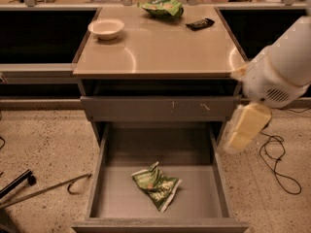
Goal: Pick green jalapeno chip bag from middle drawer and place on counter
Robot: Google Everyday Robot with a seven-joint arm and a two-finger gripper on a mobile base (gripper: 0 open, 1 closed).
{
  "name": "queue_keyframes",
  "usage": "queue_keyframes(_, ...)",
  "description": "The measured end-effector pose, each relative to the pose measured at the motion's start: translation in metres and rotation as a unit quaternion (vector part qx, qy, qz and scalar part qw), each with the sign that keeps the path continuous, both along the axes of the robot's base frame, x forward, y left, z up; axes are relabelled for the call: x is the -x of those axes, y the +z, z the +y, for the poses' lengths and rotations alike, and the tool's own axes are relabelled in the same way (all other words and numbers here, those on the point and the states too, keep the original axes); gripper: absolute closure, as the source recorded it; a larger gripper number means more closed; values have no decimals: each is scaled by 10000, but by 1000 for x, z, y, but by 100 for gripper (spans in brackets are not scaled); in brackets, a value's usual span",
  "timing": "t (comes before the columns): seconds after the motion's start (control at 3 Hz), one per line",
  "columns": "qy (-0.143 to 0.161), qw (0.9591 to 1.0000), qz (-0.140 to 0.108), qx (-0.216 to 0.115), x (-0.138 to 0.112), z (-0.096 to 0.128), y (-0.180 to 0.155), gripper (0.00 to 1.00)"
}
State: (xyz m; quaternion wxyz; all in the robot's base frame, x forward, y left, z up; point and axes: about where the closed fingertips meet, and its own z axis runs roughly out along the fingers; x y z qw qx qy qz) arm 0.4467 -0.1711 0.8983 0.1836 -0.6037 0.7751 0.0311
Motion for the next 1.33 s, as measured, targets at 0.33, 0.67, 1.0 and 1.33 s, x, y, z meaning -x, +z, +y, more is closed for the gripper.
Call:
queue_keyframes(0.33,88,9981,389,-466,-1,50,-92,0)
queue_keyframes(0.67,-81,9958,694,-588,-11,90,-178,0)
queue_keyframes(1.0,-378,9953,452,-774,-27,94,-176,0)
queue_keyframes(1.33,-371,9948,482,-814,-29,97,-185,0)
